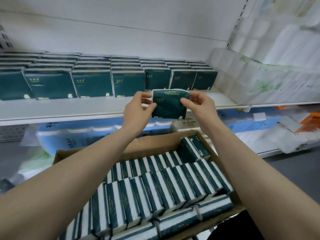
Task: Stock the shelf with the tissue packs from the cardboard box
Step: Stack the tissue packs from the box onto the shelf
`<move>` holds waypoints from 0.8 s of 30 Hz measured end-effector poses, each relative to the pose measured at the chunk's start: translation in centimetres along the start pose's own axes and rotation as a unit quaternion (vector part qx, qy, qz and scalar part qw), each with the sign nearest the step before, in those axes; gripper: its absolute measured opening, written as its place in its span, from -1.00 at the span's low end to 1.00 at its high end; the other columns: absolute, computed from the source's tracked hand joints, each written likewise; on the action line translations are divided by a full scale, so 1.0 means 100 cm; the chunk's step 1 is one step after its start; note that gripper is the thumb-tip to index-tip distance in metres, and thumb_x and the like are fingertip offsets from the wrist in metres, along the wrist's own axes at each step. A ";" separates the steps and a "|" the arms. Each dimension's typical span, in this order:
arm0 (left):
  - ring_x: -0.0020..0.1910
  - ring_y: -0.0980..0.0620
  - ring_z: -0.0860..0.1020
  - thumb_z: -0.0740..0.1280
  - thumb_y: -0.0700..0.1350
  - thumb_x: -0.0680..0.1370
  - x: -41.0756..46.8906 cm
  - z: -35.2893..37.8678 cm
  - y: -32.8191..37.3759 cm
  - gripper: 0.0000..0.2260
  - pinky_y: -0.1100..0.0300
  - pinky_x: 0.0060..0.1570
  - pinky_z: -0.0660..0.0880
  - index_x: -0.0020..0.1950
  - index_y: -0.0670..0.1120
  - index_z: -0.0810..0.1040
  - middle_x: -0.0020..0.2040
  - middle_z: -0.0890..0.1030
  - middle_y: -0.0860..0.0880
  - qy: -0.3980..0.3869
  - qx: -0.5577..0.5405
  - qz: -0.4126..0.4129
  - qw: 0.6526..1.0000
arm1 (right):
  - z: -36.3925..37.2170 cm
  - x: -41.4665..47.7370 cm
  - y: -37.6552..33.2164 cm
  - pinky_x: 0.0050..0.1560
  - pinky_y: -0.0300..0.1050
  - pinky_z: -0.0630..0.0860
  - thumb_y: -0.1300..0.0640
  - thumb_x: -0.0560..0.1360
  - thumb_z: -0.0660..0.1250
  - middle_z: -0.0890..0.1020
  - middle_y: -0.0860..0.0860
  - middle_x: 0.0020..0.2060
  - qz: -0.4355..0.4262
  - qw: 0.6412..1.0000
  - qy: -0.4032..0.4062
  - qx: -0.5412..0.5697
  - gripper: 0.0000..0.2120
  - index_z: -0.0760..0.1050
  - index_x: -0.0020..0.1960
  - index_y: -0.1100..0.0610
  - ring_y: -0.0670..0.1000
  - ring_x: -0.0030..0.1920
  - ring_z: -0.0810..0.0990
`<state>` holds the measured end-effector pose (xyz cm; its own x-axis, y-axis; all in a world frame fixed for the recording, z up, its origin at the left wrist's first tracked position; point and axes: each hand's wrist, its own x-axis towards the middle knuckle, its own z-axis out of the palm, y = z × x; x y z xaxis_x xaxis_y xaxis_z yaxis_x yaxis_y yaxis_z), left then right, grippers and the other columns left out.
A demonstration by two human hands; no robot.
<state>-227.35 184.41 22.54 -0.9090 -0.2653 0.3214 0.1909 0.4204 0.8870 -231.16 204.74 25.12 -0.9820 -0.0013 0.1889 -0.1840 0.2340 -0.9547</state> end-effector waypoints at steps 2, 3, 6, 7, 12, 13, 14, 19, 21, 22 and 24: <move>-0.13 0.08 0.62 0.36 -0.02 0.56 0.010 -0.001 0.004 -0.79 0.04 0.01 0.58 0.15 0.04 0.45 -0.03 0.56 0.16 0.008 -0.003 0.005 1.000 | 0.003 0.014 -0.008 0.15 -0.16 0.57 0.12 0.50 0.47 0.65 0.01 0.09 -0.016 1.000 0.001 0.000 -0.65 0.53 0.26 0.11 -0.04 0.13 0.62; -0.13 0.08 0.62 0.37 -0.02 0.55 0.016 -0.001 0.006 -0.79 0.02 0.02 0.58 0.15 0.03 0.46 -0.03 0.56 0.17 0.012 -0.004 0.009 1.000 | 0.006 0.021 -0.011 0.13 -0.17 0.57 0.13 0.51 0.45 0.65 0.00 0.09 -0.022 1.000 0.001 -0.002 -0.66 0.53 0.27 0.09 -0.04 0.13 0.61; -0.11 0.08 0.61 0.37 -0.04 0.55 0.031 -0.001 0.008 -0.81 0.01 0.03 0.59 0.14 0.02 0.47 -0.04 0.55 0.17 0.022 -0.003 0.017 1.000 | 0.016 0.038 -0.015 0.11 -0.16 0.56 0.13 0.55 0.39 0.64 -0.02 0.11 -0.032 0.999 0.007 -0.012 -0.69 0.52 0.29 0.06 -0.05 0.13 0.60; -0.09 0.07 0.61 0.37 -0.05 0.55 0.036 -0.001 0.007 -0.81 0.02 0.03 0.58 0.14 0.02 0.47 -0.03 0.56 0.14 0.024 0.001 0.017 1.000 | 0.020 0.044 -0.014 0.15 -0.12 0.57 0.13 0.56 0.38 0.64 -0.01 0.11 -0.031 0.999 0.011 -0.016 -0.68 0.52 0.31 0.05 -0.05 0.14 0.60; -0.04 0.06 0.58 0.38 -0.07 0.55 0.054 0.007 -0.002 -0.78 0.14 0.02 0.53 0.16 -0.01 0.46 0.03 0.58 0.05 0.027 0.029 0.010 0.999 | 0.041 0.059 -0.001 0.18 0.00 0.59 0.12 0.57 0.36 0.62 0.00 0.07 -0.032 0.999 0.026 -0.034 -0.64 0.49 0.35 -0.01 -0.02 0.08 0.60; -0.04 0.06 0.58 0.38 -0.08 0.55 0.057 0.010 -0.005 -0.78 0.14 0.03 0.53 0.16 -0.01 0.46 0.03 0.58 0.05 0.029 0.031 0.008 0.999 | 0.044 0.061 0.002 0.17 0.00 0.59 0.12 0.57 0.36 0.61 0.00 0.07 -0.031 0.998 0.028 -0.036 -0.63 0.48 0.36 -0.02 -0.02 0.08 0.60; -0.03 0.07 0.57 0.38 -0.09 0.54 0.060 0.012 -0.007 -0.77 0.13 0.04 0.53 0.16 0.00 0.45 0.03 0.58 0.05 0.031 0.034 0.008 0.999 | 0.047 0.063 0.004 0.17 0.00 0.59 0.13 0.57 0.36 0.61 0.00 0.06 -0.029 0.998 0.030 -0.038 -0.62 0.47 0.37 -0.03 -0.01 0.08 0.60; -0.13 0.12 0.51 0.38 -0.16 0.53 0.072 0.020 -0.020 -0.70 0.14 0.01 0.50 0.23 -0.02 0.45 0.02 0.51 0.01 0.048 0.082 0.030 0.995 | 0.060 0.072 0.016 0.14 -0.03 0.57 0.13 0.56 0.37 0.59 0.03 0.11 -0.038 0.995 0.053 -0.076 -0.55 0.41 0.42 -0.06 0.03 0.09 0.59; -0.16 0.12 0.51 0.37 -0.18 0.53 0.074 0.022 -0.026 -0.67 0.10 0.00 0.52 0.28 -0.01 0.44 -0.01 0.50 0.02 0.042 0.097 0.036 0.994 | 0.065 0.075 0.020 0.13 -0.06 0.56 0.12 0.57 0.36 0.55 0.04 0.15 -0.036 0.993 0.064 -0.091 -0.53 0.37 0.44 -0.05 0.01 0.09 0.56; -0.16 0.11 0.52 0.37 -0.18 0.53 0.075 0.023 -0.028 -0.65 0.08 0.01 0.53 0.30 -0.01 0.44 -0.02 0.50 0.03 0.039 0.101 0.040 0.993 | 0.067 0.075 0.021 0.11 -0.10 0.55 0.12 0.57 0.36 0.54 0.02 0.16 -0.036 0.993 0.070 -0.092 -0.53 0.36 0.45 -0.03 -0.01 0.09 0.56; -0.14 0.12 0.53 0.36 -0.19 0.54 0.075 0.025 -0.032 -0.64 0.05 0.02 0.54 0.32 0.01 0.43 -0.01 0.51 0.05 0.038 0.107 0.052 0.992 | 0.070 0.075 0.023 0.09 -0.16 0.54 0.15 0.56 0.37 0.53 -0.02 0.16 -0.033 0.992 0.084 -0.092 -0.53 0.34 0.43 0.00 -0.03 0.09 0.56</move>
<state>-235.72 183.22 21.30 -0.8564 -0.2724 0.4387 0.1918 0.6210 0.7600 -239.27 198.48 22.70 -0.9440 0.1364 0.3003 -0.2217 0.4117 -0.8839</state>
